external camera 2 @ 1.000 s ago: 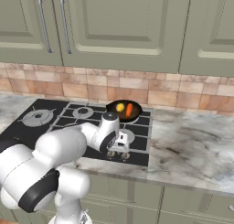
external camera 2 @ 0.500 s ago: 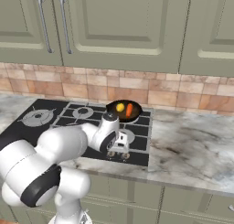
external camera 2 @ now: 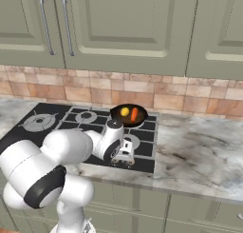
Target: Put the carrot and lemon in the pan. Then turn on the rear right burner and set the heat to medium.
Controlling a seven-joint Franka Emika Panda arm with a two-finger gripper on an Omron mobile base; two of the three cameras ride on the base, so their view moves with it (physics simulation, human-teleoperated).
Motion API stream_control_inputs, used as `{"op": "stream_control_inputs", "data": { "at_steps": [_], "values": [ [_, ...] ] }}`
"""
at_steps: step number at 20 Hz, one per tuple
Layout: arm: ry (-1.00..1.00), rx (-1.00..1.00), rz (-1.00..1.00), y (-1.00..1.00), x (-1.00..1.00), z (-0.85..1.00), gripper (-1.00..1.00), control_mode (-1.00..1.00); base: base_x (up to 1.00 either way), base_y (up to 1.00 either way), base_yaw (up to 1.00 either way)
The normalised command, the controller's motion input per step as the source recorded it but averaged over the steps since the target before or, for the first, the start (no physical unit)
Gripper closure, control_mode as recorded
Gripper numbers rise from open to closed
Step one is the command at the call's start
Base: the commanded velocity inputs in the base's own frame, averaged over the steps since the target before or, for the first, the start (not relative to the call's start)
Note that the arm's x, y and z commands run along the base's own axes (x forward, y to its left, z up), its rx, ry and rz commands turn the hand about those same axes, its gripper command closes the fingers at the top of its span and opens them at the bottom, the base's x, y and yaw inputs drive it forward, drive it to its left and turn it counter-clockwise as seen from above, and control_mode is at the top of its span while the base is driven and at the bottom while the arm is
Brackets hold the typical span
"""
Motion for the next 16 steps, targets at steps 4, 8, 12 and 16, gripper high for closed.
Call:
{"op": "stream_control_inputs", "data": {
  "at_steps": [4, 8, 12, 16],
  "values": [
    [0.0, 0.0, 0.0, 0.0, 0.12, 0.0, -1.0, -1.0, 0.0, 0.0, 0.0],
    [0.0, 0.0, 0.0, 0.0, 0.11, -0.04, -1.0, -1.0, 0.0, 0.0, 0.0],
    [0.0, 0.0, 0.0, 0.0, 0.0, -0.19, -1.0, -1.0, 0.0, 0.0, 0.0],
    [0.0, 0.0, 0.0, 0.0, 0.0, -0.21, -1.0, -1.0, 0.0, 0.0, 0.0]
  ]
}}
